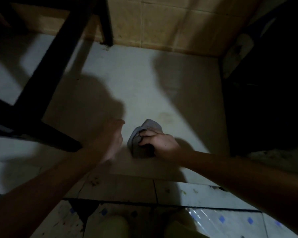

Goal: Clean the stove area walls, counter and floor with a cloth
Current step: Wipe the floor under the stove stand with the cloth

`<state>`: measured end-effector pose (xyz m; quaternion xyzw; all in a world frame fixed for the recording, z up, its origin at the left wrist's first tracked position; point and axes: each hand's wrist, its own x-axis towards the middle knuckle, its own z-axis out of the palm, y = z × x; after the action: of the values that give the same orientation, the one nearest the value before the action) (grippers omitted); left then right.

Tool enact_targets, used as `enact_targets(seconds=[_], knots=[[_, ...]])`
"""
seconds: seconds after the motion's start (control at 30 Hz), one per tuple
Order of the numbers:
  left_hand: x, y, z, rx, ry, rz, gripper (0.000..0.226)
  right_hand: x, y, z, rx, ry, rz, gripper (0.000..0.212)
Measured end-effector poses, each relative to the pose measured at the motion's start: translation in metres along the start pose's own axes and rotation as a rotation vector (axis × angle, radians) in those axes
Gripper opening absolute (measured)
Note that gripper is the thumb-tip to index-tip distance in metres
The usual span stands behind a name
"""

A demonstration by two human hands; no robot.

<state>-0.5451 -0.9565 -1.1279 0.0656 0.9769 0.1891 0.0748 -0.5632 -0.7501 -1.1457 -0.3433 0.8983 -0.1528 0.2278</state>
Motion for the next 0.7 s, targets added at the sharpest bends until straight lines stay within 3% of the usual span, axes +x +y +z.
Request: enact_targets(seconds=[0.1, 0.23, 0.47, 0.6, 0.7], knots=[[0.01, 0.021, 0.015, 0.086, 0.015, 0.069, 0.037, -0.032, 0.018, 0.0, 0.035, 0.014, 0.126, 0.044], [0.023, 0.047, 0.03, 0.209, -0.083, 0.147, 0.039, -0.072, 0.042, 0.003, 0.086, 0.078, 0.27, 0.036], [0.035, 0.068, 0.046, 0.239, -0.048, 0.27, 0.037, -0.127, 0.08, 0.015, 0.235, 0.189, 0.515, 0.047], [0.038, 0.061, 0.05, 0.269, -0.041, 0.268, 0.038, -0.139, 0.072, 0.03, 0.278, 0.342, 0.664, 0.057], [0.038, 0.052, 0.051, 0.299, -0.064, 0.224, 0.04, -0.133, 0.051, 0.045, 0.175, 0.492, 0.665, 0.05]])
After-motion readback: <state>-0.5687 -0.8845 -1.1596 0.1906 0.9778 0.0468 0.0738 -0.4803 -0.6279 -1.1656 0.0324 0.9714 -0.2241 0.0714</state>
